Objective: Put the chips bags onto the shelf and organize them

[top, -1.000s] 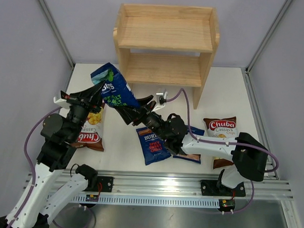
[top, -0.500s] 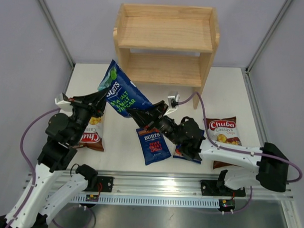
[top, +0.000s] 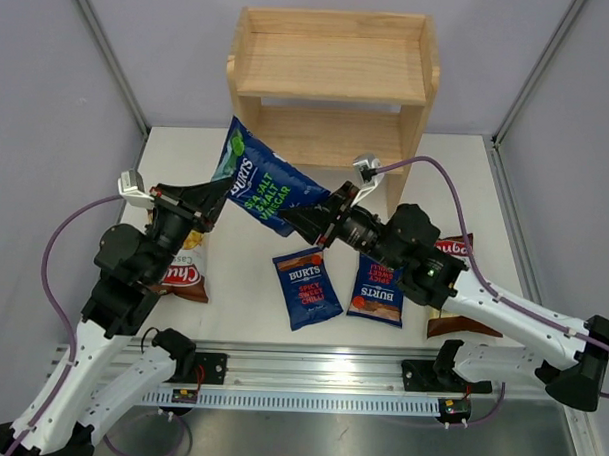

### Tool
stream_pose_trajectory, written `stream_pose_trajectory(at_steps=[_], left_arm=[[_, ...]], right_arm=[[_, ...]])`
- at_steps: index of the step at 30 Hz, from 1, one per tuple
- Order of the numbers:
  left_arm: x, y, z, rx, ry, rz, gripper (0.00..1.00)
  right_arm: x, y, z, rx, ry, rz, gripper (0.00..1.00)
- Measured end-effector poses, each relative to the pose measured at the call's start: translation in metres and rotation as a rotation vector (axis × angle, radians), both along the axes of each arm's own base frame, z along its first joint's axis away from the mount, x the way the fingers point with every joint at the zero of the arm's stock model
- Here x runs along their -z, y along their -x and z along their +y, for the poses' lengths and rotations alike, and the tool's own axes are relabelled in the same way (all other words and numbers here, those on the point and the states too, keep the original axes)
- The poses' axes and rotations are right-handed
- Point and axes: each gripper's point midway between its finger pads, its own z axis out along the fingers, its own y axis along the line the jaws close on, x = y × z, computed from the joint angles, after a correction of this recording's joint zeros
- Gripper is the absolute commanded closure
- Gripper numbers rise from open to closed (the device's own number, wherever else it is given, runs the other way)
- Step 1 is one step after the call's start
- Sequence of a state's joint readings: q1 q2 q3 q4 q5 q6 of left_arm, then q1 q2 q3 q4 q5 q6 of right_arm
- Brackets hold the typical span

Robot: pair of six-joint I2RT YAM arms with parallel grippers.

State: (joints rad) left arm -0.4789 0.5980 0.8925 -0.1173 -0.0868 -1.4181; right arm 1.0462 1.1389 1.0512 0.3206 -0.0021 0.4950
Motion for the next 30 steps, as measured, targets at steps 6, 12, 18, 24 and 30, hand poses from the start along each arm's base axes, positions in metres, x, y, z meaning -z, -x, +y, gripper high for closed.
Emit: stream_pose_trajectory(at_steps=[6, 12, 18, 24, 30], left_arm=[[-0.002, 0.017, -0.008, 0.056, -0.076, -0.126, 1.0], [0.001, 0.028, 0.004, 0.012, -0.141, -0.176, 0.96], [0.0, 0.02, 0.05, -0.229, -0.247, -0.114, 0.89], [-0.024, 0.023, 0.087, -0.413, -0.371, -0.122, 0.78], [0.009, -0.002, 0.069, -0.327, -0.721, -0.042, 0.75]], right_arm=[[-0.005, 0.01, -0.019, -0.053, 0.035, 0.059, 1.0], [-0.001, 0.015, -0.024, -0.078, 0.066, 0.101, 1.0], [-0.001, 0.018, -0.05, -0.042, 0.093, 0.138, 1.0], [-0.034, 0.012, -0.076, 0.023, 0.072, 0.142, 1.0], [-0.075, -0.036, -0.103, 0.178, -0.005, 0.205, 1.0]])
